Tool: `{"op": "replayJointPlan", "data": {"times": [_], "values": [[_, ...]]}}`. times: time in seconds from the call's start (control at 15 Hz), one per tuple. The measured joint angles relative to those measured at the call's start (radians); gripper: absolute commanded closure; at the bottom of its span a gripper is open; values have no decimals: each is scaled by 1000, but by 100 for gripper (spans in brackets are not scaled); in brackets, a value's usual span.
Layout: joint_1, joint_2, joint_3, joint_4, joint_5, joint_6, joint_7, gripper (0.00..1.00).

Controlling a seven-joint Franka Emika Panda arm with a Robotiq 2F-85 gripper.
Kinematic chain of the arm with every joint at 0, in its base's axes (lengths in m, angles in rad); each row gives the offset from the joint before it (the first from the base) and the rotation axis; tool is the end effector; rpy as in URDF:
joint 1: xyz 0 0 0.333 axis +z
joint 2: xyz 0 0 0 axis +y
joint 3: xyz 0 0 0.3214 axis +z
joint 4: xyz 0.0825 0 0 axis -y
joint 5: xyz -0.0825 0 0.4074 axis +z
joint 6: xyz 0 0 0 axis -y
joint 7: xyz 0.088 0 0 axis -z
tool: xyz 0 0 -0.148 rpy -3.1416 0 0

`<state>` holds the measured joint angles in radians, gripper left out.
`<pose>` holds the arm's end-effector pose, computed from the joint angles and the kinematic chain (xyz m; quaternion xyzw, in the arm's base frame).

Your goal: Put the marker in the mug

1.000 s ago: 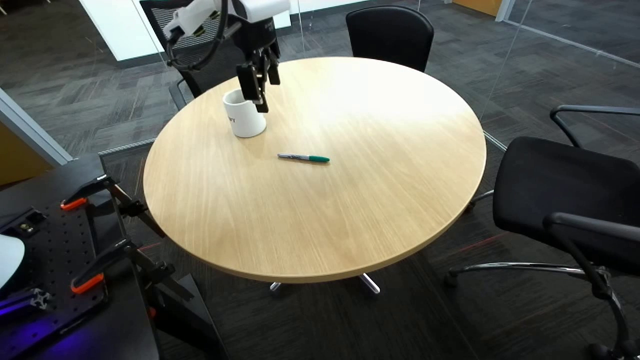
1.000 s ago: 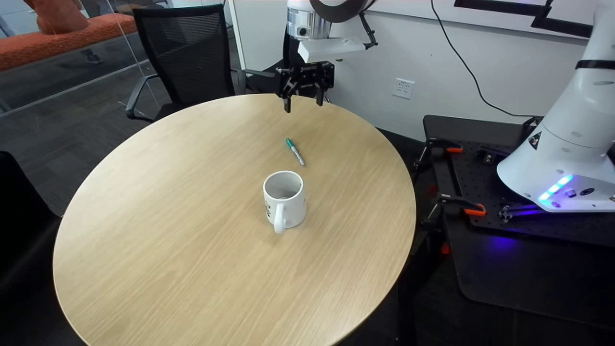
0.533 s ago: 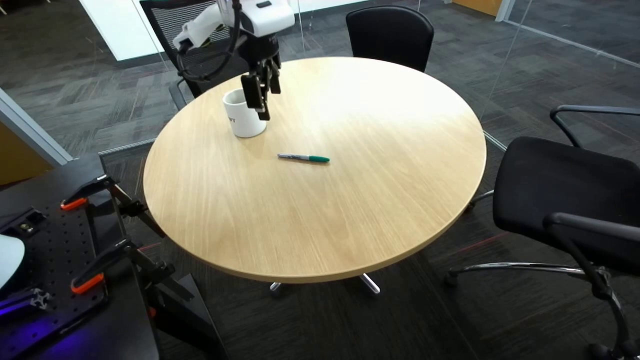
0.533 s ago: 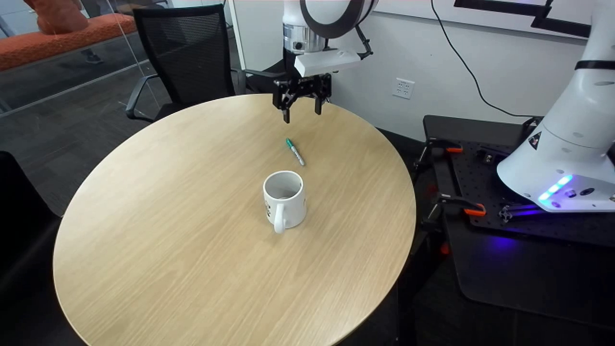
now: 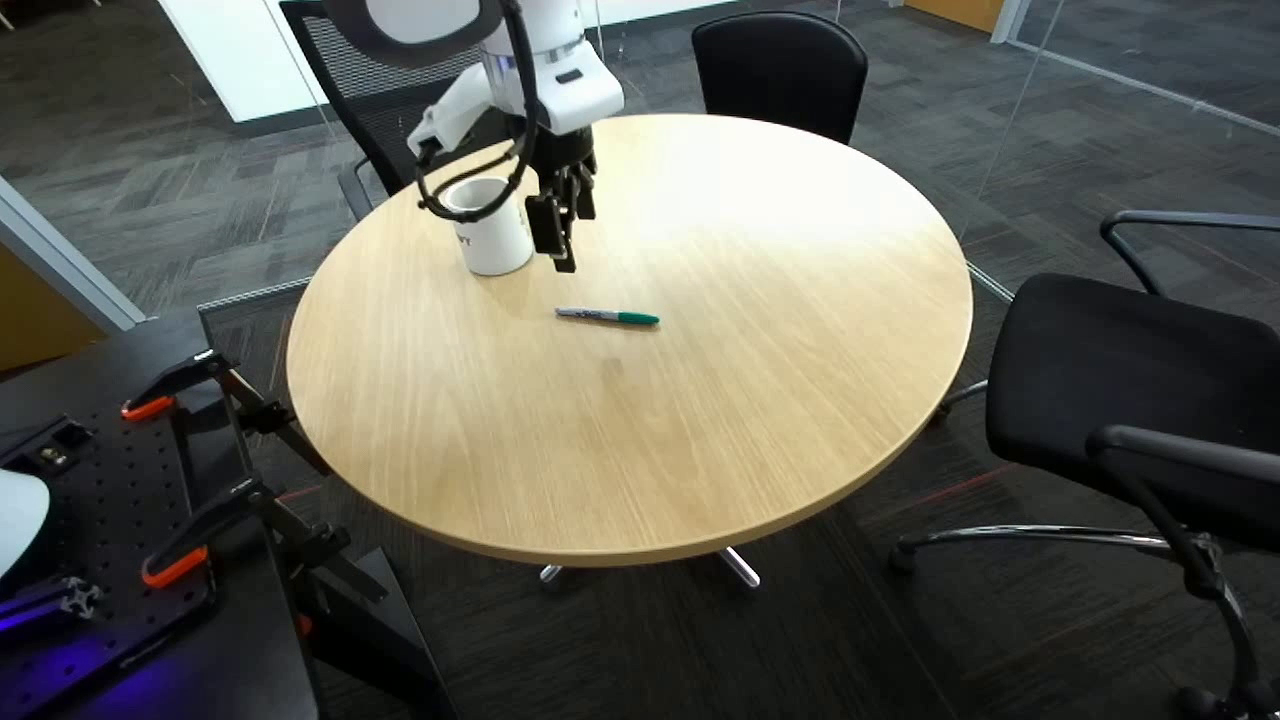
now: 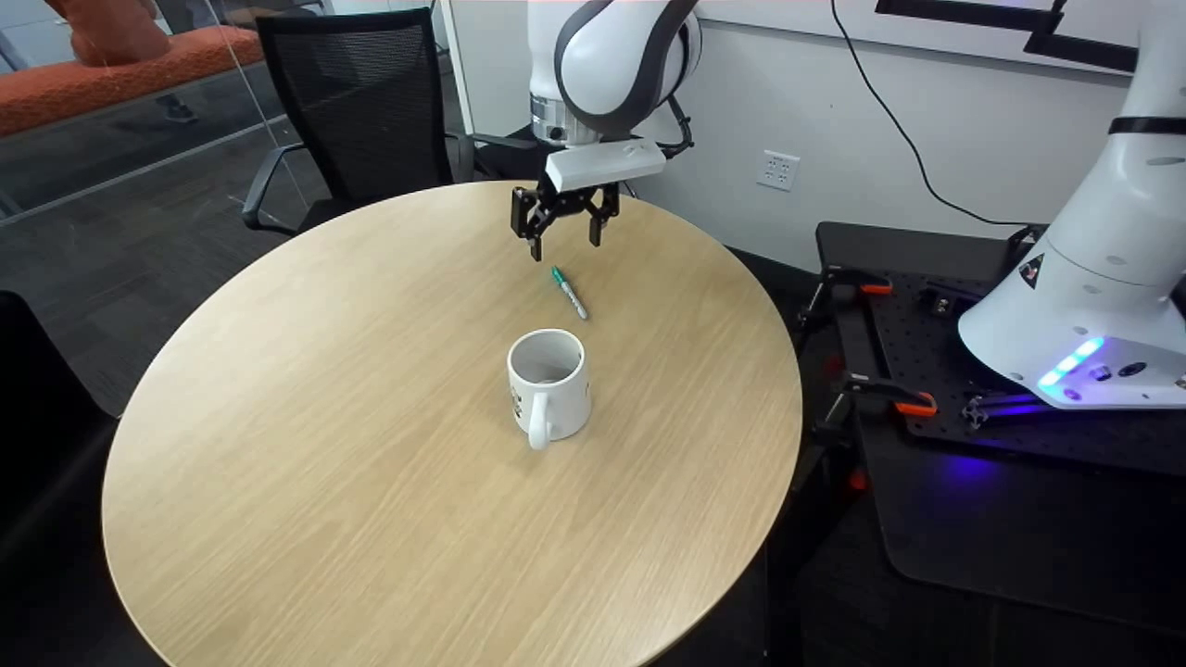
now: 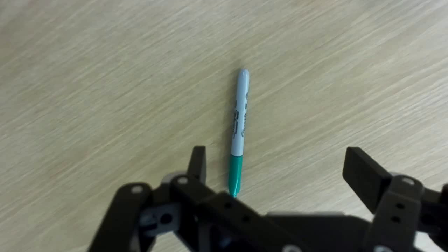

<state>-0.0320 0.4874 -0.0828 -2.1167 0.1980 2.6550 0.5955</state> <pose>0.5941 -0.0724 0.1283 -0.9057 0.4221 -0.0198 0.0351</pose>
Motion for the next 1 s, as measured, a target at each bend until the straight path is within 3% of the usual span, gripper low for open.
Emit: {"op": "replayJointPlan", "data": {"times": [0.33,1.0], "values": [[0,106,0,63,53,71,-1,0],[-1,224,-19,150,64,74,-1,0]]}}
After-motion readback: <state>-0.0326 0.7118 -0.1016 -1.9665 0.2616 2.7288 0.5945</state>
